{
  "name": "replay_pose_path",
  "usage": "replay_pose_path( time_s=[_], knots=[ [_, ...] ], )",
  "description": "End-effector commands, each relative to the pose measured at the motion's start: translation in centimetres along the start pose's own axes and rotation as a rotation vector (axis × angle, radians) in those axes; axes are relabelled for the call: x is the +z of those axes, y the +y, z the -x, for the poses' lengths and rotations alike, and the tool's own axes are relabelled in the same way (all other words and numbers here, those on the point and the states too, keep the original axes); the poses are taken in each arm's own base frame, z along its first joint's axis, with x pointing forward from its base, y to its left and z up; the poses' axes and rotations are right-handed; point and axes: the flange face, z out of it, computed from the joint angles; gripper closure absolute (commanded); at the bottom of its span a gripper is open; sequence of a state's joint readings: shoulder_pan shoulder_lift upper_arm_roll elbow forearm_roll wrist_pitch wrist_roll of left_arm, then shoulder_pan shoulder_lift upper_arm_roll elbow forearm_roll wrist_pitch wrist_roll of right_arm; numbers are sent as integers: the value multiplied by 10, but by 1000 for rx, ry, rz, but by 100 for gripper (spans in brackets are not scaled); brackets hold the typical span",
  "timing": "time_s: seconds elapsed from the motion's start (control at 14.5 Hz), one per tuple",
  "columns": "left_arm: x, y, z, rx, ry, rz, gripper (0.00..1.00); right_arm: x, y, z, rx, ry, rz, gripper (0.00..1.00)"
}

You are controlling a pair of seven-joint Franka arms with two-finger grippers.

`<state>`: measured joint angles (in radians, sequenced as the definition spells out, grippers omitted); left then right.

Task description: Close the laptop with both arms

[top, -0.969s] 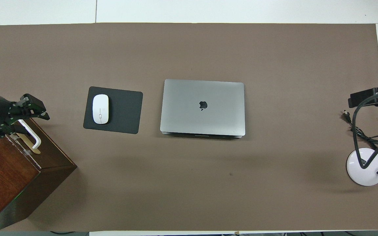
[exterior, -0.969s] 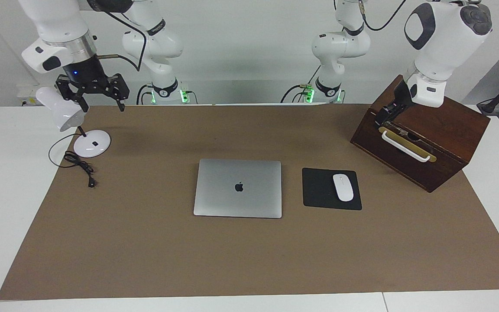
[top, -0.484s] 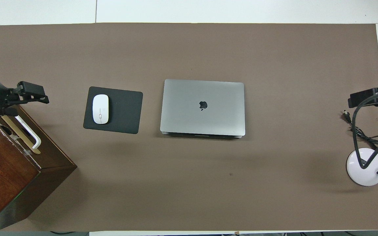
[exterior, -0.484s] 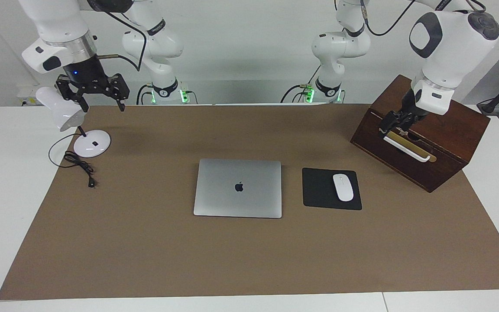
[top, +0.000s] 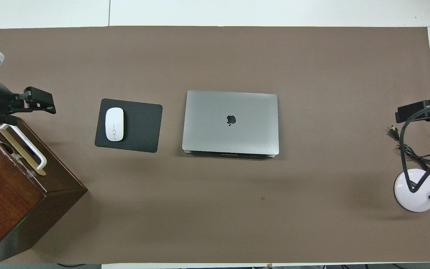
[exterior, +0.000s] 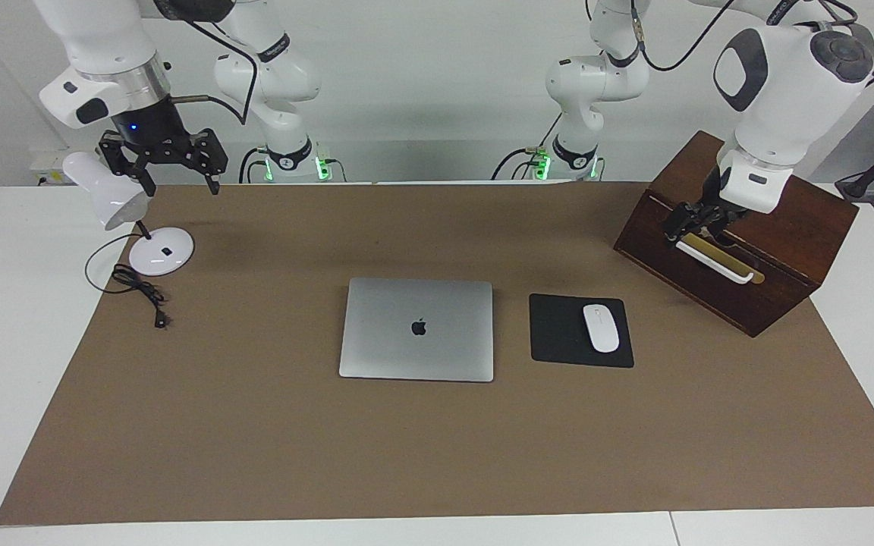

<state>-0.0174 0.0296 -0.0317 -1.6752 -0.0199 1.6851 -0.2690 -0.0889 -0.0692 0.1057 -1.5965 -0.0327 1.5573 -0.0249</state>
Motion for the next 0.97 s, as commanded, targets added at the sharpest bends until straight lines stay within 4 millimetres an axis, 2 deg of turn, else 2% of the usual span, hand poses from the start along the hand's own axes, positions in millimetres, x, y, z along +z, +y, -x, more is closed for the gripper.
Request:
replay_pose_path(
  time_s=[0.0, 0.35, 0.48, 0.69, 0.9],
  knots=[
    [-26, -3, 0, 21, 18, -14, 0, -1, -1, 8, -2, -4, -23, 0],
    [-31, -10, 0, 29, 11, -17, 0, -1, -1, 8, -1, -2, -23, 0],
    [-30, -1, 5, 72, 6, -17, 0, -1, -1, 8, -2, -4, -23, 0],
    [-32, 0, 6, 87, 0, -15, 0, -1, -1, 8, -1, -2, -23, 0],
    [-31, -6, 3, 75, 2, -14, 0, -1, -1, 7, -2, -4, -24, 0]
  ],
)
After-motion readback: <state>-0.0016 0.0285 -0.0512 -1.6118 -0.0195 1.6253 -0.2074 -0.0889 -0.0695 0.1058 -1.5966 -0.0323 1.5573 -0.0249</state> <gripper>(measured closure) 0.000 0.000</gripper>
